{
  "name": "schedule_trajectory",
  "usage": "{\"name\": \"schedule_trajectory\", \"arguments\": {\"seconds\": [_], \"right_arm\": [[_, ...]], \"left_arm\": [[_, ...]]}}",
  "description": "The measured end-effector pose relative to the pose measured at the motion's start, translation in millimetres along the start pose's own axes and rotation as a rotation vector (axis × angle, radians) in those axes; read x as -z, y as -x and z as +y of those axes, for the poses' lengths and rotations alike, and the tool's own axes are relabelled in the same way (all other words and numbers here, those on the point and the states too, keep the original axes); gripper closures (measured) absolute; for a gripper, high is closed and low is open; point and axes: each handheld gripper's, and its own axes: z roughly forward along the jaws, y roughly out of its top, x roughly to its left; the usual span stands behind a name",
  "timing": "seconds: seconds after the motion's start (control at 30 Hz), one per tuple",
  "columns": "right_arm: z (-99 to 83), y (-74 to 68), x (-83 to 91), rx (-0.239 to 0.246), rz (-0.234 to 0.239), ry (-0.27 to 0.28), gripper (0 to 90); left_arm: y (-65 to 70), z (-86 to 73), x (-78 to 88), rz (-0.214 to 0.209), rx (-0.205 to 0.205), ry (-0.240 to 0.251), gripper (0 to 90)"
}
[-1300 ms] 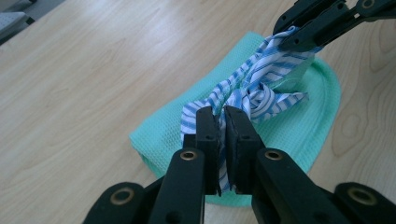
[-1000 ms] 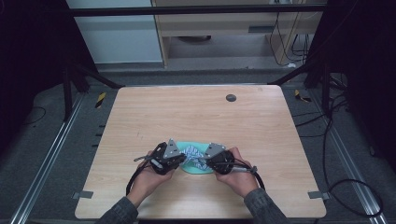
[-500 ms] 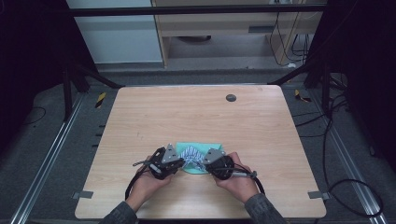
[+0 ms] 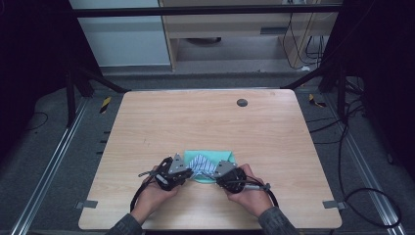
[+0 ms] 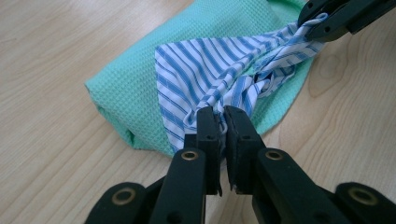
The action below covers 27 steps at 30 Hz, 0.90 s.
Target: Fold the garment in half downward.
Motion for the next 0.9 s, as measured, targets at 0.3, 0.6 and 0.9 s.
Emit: {"name": "schedule_trajectory", "arguments": {"seconds": [0.3,0.6,0.9], "right_arm": [[-4.5,-7.0,-1.9,0.004,0.018,-0.009,83.9],[-4.5,-12.7,-1.3,0.009,0.020,-0.017,81.5],[-4.2,-14.2,-0.3,0.006,0.029,-0.014,77.7]], "left_arm": [[3.3,-7.0,-0.1,-0.004,-0.010,-0.011,84.7],[5.1,-9.5,3.8,-0.003,-0.003,0.003,79.3],[7.3,-2.9,13.6,0.004,-0.006,0.064,59.3]]}}
